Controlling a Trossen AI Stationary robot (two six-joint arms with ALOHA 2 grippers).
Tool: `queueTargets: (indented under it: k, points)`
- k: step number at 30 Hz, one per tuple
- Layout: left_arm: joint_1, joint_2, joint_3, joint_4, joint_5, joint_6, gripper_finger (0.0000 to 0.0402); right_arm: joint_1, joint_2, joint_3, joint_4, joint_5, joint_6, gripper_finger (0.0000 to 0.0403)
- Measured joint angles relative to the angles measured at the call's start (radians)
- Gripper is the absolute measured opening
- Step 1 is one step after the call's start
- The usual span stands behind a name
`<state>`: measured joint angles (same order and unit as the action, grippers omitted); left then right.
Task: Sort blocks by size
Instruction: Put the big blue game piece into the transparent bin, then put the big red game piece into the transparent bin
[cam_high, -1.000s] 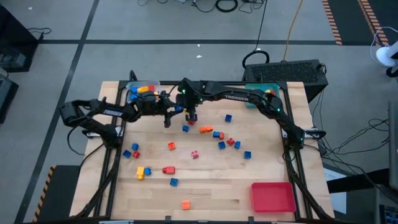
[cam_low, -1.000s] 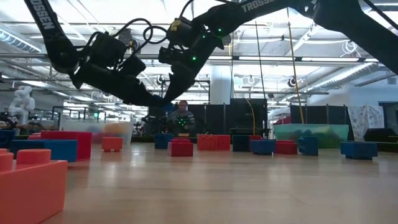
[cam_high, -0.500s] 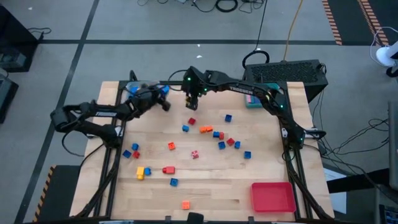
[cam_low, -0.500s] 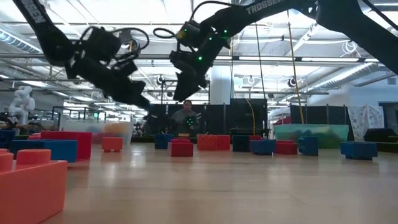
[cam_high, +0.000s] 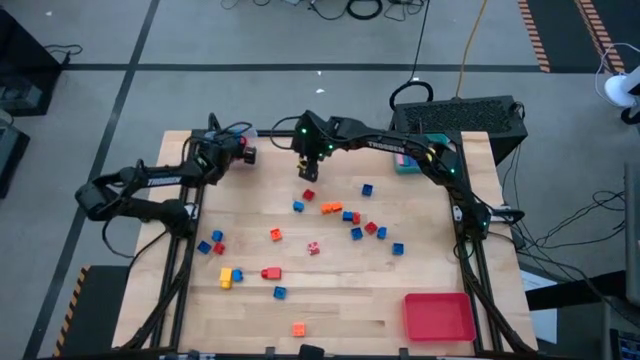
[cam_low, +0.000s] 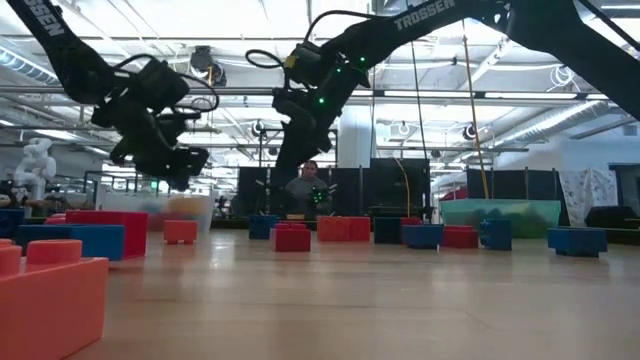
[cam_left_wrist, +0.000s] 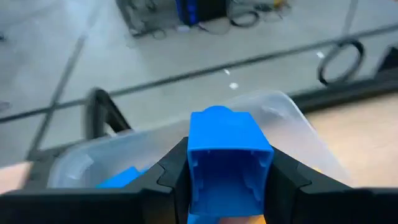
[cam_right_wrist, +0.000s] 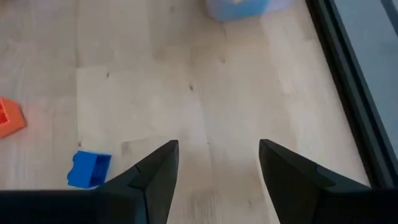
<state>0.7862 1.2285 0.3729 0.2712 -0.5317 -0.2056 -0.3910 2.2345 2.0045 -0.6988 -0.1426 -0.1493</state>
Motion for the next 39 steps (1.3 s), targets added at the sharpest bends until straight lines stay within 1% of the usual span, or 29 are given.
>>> queueTargets:
  k: [2, 6, 9, 13, 15, 18, 22, 26, 30, 32, 34, 36, 39]
  points:
    - [0.014, 0.003, 0.0, 0.007, 0.039, 0.0, 0.0144, 0.001, 0.0, 0.0, 0.004, -0.016, 0.0, 0.0208]
    - [0.019, 0.003, 0.0, 0.008, 0.054, -0.004, 0.0181, 0.007, 0.0, 0.0, 0.012, -0.079, 0.013, 0.0208]
    - [0.019, 0.002, 0.0, 0.006, 0.059, -0.048, 0.0205, 0.015, 0.0, 0.0, 0.019, -0.095, 0.015, 0.0208]
    - [0.019, 0.001, 0.0, -0.01, 0.063, -0.052, 0.0221, 0.025, 0.0, 0.0, 0.021, -0.096, 0.023, 0.0208]
    - [0.019, -0.011, 0.0, -0.041, 0.082, -0.051, 0.0223, 0.029, 0.0, 0.0, 0.024, -0.098, 0.021, 0.0208]
    - [0.011, -0.059, 0.0, -0.098, 0.171, -0.049, 0.0224, 0.043, 0.0, 0.0, 0.034, -0.1, 0.001, 0.0208]
    - [-0.023, -0.173, 0.0, -0.224, 0.338, -0.048, 0.0225, 0.082, 0.0, 0.0, 0.06, -0.101, -0.035, 0.0208]
    - [-0.088, -0.315, 0.0, -0.364, 0.434, -0.054, 0.0225, 0.126, 0.0, 0.0, 0.081, -0.101, -0.053, 0.0208]
    - [-0.195, -0.464, 0.025, -0.596, 0.485, -0.133, 0.0225, 0.157, 0.0, 0.0, 0.097, -0.101, -0.056, 0.0208]
    - [-0.265, -0.523, 0.044, -0.708, 0.476, -0.183, 0.0221, 0.168, 0.0, 0.0, 0.097, -0.101, -0.057, 0.0208]
    - [-0.337, -0.566, 0.055, -0.783, 0.444, -0.24, 0.0215, 0.173, 0.0, 0.0, 0.098, -0.101, -0.061, 0.0208]
    - [-0.405, -0.587, 0.057, -0.816, 0.427, -0.296, 0.021, 0.174, 0.0, 0.0, 0.098, -0.101, -0.062, 0.0208]
    - [-0.49, -0.579, 0.057, -0.824, 0.42, -0.336, 0.0208, 0.172, 0.0, 0.0, 0.095, -0.1, -0.04, 0.0208]
